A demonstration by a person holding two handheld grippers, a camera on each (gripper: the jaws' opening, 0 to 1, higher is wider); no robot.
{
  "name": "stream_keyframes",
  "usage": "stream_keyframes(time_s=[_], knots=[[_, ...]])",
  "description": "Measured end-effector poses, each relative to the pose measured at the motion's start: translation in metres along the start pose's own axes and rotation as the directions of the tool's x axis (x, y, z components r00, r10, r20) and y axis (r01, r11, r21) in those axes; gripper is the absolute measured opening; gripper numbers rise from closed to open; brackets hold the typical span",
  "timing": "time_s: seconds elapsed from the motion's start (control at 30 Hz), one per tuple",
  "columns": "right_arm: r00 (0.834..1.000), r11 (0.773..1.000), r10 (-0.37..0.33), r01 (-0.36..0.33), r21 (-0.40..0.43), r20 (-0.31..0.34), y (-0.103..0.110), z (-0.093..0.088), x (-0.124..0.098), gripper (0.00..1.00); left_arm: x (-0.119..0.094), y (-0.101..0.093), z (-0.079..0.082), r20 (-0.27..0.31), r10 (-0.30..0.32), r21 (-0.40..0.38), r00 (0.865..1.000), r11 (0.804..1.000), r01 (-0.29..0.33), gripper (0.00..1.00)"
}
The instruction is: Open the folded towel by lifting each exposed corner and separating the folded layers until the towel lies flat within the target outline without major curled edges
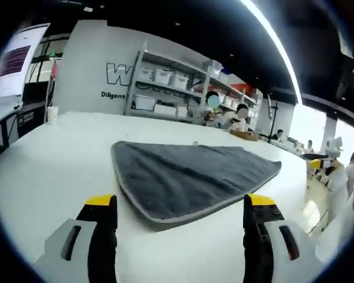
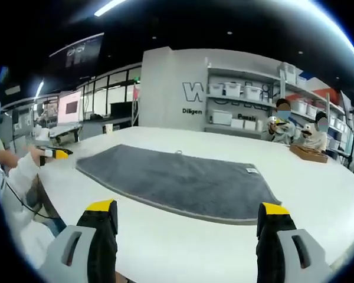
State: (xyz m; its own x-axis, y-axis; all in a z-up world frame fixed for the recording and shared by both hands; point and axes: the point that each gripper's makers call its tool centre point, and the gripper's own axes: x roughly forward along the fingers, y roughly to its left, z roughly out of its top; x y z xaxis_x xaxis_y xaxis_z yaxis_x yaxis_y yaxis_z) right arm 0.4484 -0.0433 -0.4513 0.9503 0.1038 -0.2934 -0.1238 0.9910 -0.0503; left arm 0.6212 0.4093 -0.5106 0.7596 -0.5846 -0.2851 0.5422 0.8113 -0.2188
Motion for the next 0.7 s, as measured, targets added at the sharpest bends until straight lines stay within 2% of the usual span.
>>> stream_keyframes(time_s=[0.1, 0.2, 0.27, 0.37, 0.47, 0.63, 0.7], knots=[[1.0, 1.0, 0.001, -0.001, -0.001, 0.003, 0.001, 0.001, -0.001, 0.99, 0.008, 0.017, -0.011, -0.049, 0.062, 0.008, 0.997, 0.998, -0.062, 0.55], [1.0, 1.0, 0.001, -0.001, -0.003, 0.01, 0.001, 0.004, -0.003, 0.99, 0.012, 0.031, -0.018, -0.086, 0.126, 0.038, 0.988, 0.992, -0.123, 0.39], [1.0, 1.0, -0.002, 0.002, -0.005, 0.016, 0.001, 0.005, -0.004, 0.99, 0.016, 0.038, -0.017, -0.087, 0.153, 0.071, 0.984, 0.987, -0.147, 0.28], [1.0, 1.0, -0.005, 0.005, -0.002, 0.017, -0.001, 0.005, -0.005, 0.99, 0.016, 0.046, -0.011, -0.077, 0.203, 0.197, 0.976, 0.963, -0.185, 0.09], [1.0, 1.0, -0.01, 0.01, -0.001, 0.017, -0.003, 0.005, -0.005, 0.99, 0.019, 0.044, -0.013, -0.106, 0.204, 0.222, 0.973, 0.959, -0.177, 0.0], [1.0, 1.0, -0.011, 0.011, 0.001, 0.014, -0.004, 0.004, -0.004, 0.99, 0.019, 0.046, -0.013, -0.122, 0.223, 0.248, 0.967, 0.95, -0.188, 0.0], [1.0, 1.0, -0.009, 0.009, 0.0, 0.011, -0.003, 0.003, -0.003, 0.99, 0.017, 0.044, -0.011, -0.109, 0.209, 0.228, 0.972, 0.957, -0.18, 0.0]])
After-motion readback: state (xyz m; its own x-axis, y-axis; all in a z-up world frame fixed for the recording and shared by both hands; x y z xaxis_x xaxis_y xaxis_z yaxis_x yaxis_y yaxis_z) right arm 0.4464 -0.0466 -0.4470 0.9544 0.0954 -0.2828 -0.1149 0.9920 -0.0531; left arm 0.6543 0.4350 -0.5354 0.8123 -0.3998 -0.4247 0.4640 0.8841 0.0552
